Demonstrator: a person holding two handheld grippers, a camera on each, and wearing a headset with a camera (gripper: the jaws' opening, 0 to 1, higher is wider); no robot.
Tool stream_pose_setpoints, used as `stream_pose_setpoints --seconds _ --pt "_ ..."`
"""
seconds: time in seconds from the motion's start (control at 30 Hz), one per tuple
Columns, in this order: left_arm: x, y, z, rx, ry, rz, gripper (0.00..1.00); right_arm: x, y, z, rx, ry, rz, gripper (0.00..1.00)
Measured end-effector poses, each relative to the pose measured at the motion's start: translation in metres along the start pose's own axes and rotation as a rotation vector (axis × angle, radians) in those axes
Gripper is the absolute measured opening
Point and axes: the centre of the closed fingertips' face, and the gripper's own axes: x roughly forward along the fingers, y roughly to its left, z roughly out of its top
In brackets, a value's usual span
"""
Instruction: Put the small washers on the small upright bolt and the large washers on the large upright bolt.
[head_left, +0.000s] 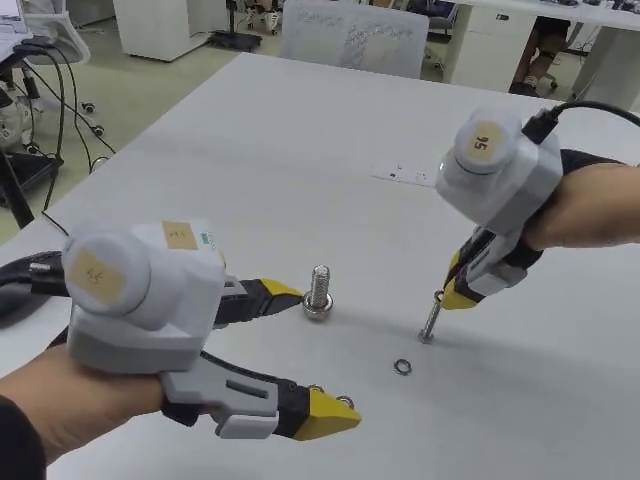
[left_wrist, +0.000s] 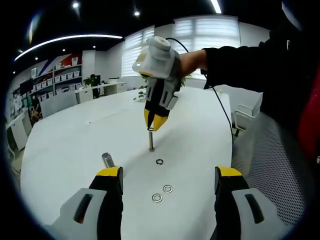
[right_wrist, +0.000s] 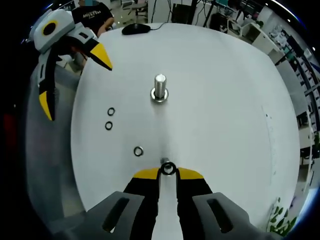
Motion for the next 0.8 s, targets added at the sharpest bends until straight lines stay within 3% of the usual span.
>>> stream_pose_setpoints --seconds 0.8 --pt "-0.0013 0.0038 -0.0029 -0.011 0.008 0.009 0.74 0.0102 0.001 -0.0011 -0.005 0.02 0.025 0.13"
